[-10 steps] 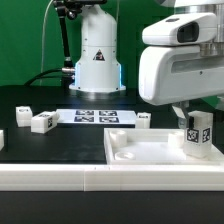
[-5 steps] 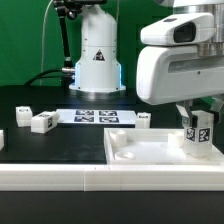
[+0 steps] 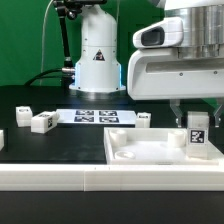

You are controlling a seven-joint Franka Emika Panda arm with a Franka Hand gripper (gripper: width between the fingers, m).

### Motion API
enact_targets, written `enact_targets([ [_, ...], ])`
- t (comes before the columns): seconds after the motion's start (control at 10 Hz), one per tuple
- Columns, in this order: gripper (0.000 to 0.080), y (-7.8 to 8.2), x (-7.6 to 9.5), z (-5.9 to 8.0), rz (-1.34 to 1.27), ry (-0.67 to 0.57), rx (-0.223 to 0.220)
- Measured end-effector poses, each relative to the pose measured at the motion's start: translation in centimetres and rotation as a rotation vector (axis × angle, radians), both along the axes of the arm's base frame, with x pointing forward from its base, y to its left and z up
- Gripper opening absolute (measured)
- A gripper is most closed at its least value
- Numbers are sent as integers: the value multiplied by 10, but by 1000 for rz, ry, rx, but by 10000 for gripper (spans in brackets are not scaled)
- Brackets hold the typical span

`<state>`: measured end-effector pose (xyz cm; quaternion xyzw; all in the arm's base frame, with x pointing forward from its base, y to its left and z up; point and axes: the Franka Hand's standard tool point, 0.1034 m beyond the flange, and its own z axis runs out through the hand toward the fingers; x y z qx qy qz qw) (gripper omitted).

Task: Assemble one leg

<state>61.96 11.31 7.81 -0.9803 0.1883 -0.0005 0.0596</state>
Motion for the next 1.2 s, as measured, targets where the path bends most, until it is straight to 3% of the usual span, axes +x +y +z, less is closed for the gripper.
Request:
enact_targets([
  [0.3,292,-1,1,0,-383,34,-2],
  [0.7,292,-2,1,-1,-513,51,10],
  [0.8,476,-2,1,-1,-500,49,9],
  [0.9,589,-2,1,-1,-463,45,8],
  [1.2,646,2,1,3,-230,40,-2],
])
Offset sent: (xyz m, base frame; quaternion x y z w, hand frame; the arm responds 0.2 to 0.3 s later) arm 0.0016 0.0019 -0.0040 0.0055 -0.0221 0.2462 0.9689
